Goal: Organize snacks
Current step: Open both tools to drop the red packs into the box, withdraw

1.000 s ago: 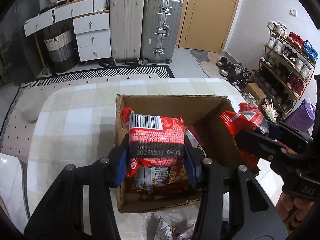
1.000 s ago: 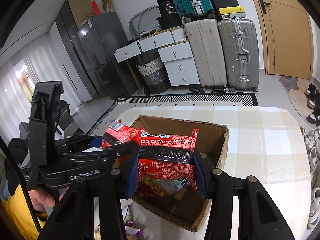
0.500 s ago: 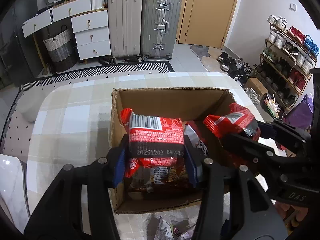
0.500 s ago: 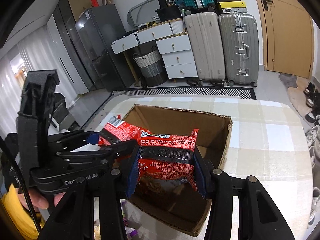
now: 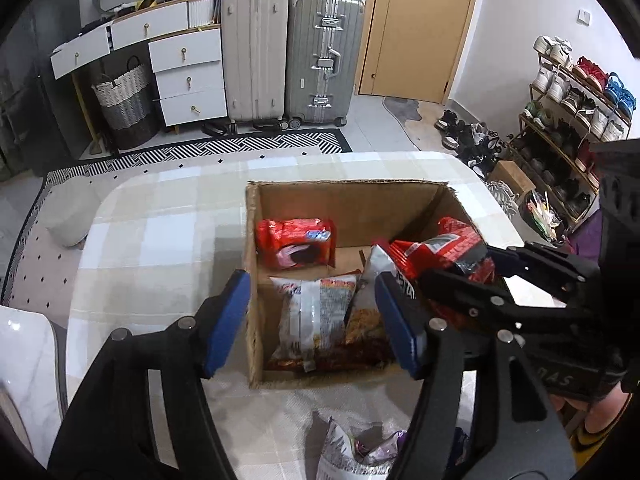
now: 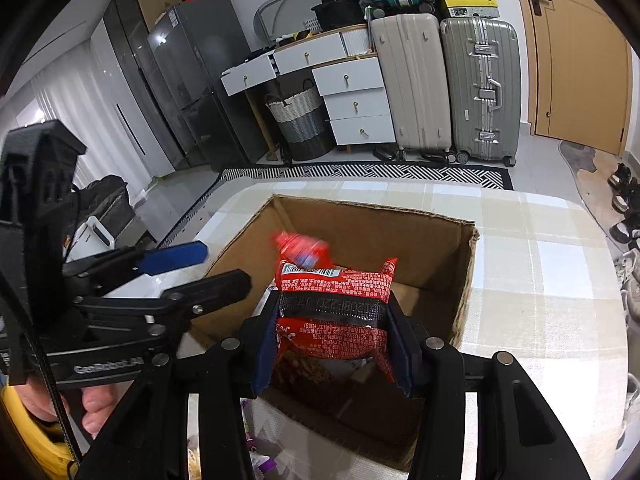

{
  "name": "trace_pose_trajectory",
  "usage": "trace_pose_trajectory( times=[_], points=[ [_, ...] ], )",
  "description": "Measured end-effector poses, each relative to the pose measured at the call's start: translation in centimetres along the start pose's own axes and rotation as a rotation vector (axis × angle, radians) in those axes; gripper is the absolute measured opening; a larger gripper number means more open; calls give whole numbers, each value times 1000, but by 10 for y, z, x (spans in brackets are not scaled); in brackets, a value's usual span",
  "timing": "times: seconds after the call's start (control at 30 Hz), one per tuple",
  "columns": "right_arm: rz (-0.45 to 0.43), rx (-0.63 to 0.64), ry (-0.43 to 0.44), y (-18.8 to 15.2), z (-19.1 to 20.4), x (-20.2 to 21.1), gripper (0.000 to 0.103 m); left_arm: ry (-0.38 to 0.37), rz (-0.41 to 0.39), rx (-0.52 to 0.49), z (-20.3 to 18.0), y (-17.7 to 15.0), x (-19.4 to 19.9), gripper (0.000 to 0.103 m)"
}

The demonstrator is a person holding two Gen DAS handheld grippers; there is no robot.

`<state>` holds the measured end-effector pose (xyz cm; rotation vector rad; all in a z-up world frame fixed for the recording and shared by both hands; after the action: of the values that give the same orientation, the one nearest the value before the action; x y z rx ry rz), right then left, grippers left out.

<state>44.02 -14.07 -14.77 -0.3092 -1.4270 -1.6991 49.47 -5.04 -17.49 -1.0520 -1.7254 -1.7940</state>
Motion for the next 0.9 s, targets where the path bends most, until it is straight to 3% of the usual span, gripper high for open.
trace_pose_trajectory(
  times=[0.5,0.63,0.9],
  points=[
    [-4,49,-74,0,7,9,53,18,-27,3,10,-17,65,72],
    [-30,43,-78,3,12,24,53,29,-40,0,10,-24,88,79],
    [-117,60,-58,8,31,80,53,35,-67,6,2,-36,136,79]
  ],
)
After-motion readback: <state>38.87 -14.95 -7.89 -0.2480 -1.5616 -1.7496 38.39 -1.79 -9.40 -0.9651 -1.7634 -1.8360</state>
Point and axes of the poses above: each gripper's, at about its wrist camera, not at the fingertips, and x roughly against the way its jaws point, z to its left, y to its top, the point moved 8 cm from there along -x, roughly the way its jaws point, and after that the axes turned 2 degrees about -x, right-handed, at the moved point
